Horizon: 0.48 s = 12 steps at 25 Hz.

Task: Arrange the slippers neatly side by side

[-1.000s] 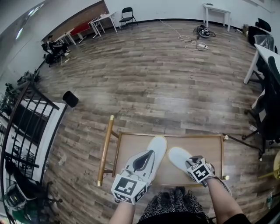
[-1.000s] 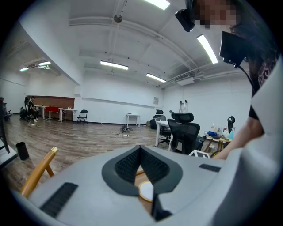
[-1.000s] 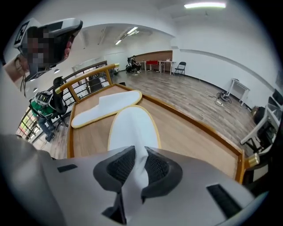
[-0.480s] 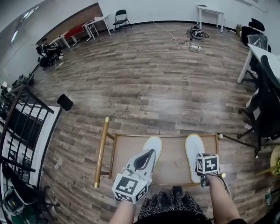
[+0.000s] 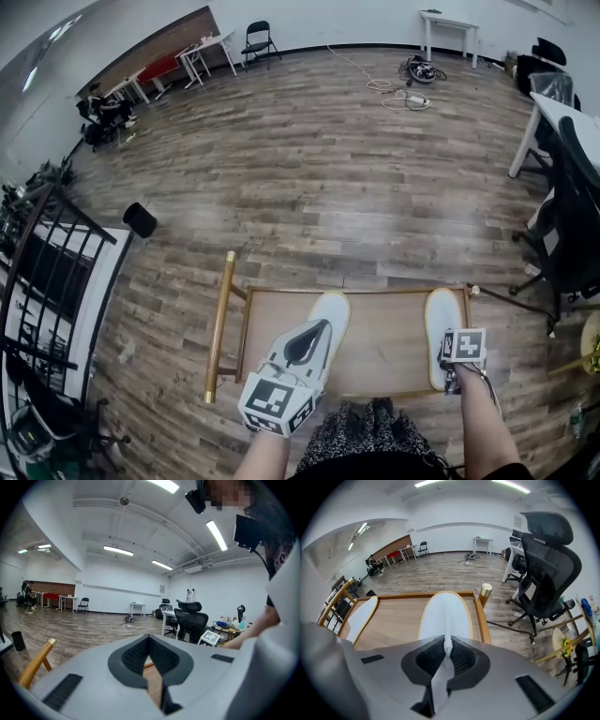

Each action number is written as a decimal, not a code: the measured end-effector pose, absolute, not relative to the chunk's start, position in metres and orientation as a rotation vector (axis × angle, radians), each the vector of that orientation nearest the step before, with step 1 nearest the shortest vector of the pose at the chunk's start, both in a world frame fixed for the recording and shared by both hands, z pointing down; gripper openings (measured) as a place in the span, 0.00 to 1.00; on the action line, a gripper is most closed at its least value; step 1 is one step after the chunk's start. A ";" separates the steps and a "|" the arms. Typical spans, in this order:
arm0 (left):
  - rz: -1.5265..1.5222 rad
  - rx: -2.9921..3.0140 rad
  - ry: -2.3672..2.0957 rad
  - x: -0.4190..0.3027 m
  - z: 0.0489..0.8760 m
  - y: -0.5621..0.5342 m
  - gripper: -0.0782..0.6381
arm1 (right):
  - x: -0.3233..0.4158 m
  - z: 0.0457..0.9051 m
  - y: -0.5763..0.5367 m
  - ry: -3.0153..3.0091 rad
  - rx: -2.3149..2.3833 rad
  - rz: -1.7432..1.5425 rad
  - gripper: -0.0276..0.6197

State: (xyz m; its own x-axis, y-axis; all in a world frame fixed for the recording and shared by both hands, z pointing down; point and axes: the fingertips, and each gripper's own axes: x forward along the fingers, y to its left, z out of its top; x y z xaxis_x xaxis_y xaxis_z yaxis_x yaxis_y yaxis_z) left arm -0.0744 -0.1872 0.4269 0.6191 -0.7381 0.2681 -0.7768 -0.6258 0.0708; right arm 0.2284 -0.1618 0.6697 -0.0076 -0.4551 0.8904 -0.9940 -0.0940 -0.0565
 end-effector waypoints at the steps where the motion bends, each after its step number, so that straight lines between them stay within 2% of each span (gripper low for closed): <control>1: 0.319 2.656 -1.265 -0.077 0.427 -0.187 0.10 | 0.231 0.670 -0.162 -1.515 1.625 1.043 0.08; 12: 0.306 2.649 -1.288 -0.084 0.424 -0.187 0.10 | 0.240 0.668 -0.164 -1.482 1.716 1.048 0.08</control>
